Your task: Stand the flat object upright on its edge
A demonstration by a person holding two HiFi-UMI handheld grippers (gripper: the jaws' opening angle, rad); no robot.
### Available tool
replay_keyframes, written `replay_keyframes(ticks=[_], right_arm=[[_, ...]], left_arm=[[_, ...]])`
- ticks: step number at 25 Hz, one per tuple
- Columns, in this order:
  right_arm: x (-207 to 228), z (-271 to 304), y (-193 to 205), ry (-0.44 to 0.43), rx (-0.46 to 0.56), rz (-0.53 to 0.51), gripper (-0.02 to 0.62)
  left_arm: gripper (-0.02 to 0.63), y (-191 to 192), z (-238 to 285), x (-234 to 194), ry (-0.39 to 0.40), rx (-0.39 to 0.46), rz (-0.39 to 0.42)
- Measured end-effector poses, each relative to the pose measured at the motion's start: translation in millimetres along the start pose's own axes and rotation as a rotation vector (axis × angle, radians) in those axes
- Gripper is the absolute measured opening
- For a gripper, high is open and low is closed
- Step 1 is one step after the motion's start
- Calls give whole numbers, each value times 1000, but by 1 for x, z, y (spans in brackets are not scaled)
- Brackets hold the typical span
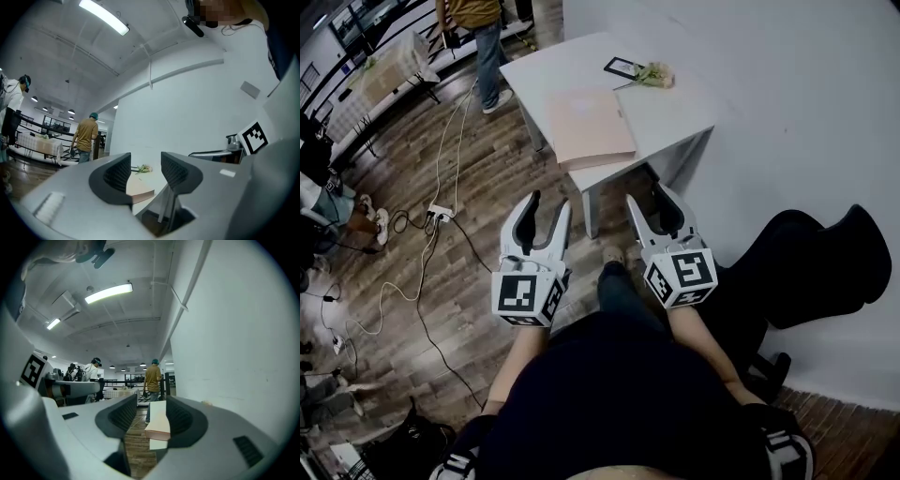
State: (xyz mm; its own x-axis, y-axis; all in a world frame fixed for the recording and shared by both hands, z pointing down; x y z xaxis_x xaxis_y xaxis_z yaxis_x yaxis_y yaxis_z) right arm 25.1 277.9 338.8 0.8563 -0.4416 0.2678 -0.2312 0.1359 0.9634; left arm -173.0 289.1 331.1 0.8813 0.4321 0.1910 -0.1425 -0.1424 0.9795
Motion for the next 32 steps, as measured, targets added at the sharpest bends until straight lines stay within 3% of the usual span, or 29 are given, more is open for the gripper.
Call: replay_keyframes(ticks=[7,15,21,32], right_arm=[[41,69,3,-30,-14,5,174],[103,179,-6,-99,-84,10,175],[164,253,-11,-153,-128,34,175],[223,335,3,-258,-230,54,176]], left_arm=[[213,26,59,-24,7,-12,-46],[213,45,162,-65,-4,5,-86],[213,68,236,-82,-32,-33,-96],[213,111,299,-107,-129,-140,-144]])
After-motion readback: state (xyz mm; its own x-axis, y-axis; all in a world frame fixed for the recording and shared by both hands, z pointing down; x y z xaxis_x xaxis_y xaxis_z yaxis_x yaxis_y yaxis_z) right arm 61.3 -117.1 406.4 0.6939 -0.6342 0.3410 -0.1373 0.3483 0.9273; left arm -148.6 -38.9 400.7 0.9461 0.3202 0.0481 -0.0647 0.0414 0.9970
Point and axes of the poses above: the fingertips, and each gripper's own axes: z forward along the fingers, x to its right, y out of its underside, the point moved 6 cm from there along -z, backward along the fingers, and after that the axes turned 14 degrees about z, right-handed, at the moved point
